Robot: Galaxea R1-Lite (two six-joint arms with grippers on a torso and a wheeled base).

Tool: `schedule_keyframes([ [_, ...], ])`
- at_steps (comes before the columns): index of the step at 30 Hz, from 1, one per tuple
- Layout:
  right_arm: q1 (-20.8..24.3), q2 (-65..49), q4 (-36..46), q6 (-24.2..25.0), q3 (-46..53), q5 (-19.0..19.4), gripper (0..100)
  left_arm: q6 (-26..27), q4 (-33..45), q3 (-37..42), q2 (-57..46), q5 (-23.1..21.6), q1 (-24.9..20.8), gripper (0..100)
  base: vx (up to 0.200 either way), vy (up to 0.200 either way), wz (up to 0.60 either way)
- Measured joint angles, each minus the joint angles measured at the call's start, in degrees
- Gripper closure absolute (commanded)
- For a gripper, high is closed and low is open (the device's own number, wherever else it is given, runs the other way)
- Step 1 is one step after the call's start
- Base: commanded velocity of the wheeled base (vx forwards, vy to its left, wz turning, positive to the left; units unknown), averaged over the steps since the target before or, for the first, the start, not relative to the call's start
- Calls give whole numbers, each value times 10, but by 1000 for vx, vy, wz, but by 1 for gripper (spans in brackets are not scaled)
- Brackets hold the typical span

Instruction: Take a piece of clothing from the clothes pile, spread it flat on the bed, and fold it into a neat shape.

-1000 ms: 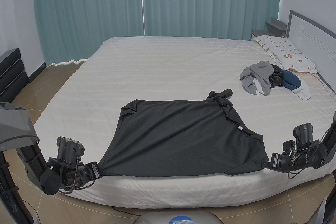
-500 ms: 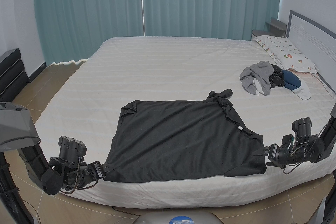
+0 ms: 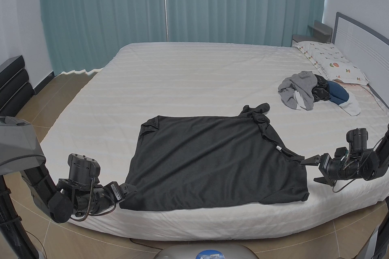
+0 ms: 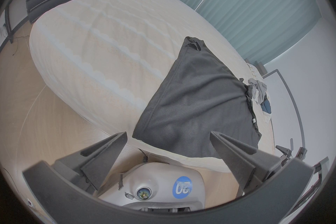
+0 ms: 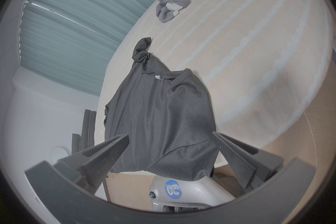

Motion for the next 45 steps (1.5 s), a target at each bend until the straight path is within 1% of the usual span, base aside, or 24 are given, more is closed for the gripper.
schedule_keyframes([
  [6,-2,-1,-5,7,0,-1,0,-1,1,-2,0,0,-1,0,0,-200,0],
  [14,-2,-2,-7,7,0,-1,0,0,-10,-3,0,1,3,0,0,0,0],
  [18,-1,-2,-7,7,1,-1,0,0,-22,-6,1,4,15,0,0,0,0],
  [24,4,-2,-7,7,2,-3,0,-1,-25,-11,3,4,27,0,200,0,0],
  [27,10,-5,-8,7,1,-4,0,0,-26,-10,3,2,28,0,0,0,0],
  [30,26,-9,-8,17,-4,-7,0,-1,-27,-10,3,0,30,0,0,0,0],
  [34,59,-9,-8,55,-28,-25,0,-1,-27,-10,4,-12,35,0,0,0,0],
  [38,104,0,-4,82,-70,-63,0,-7,-27,-10,4,-34,42,0,0,0,0],
  [45,187,52,0,91,-150,-124,0,-48,-29,-15,5,-71,49,0,0,0,0],
])
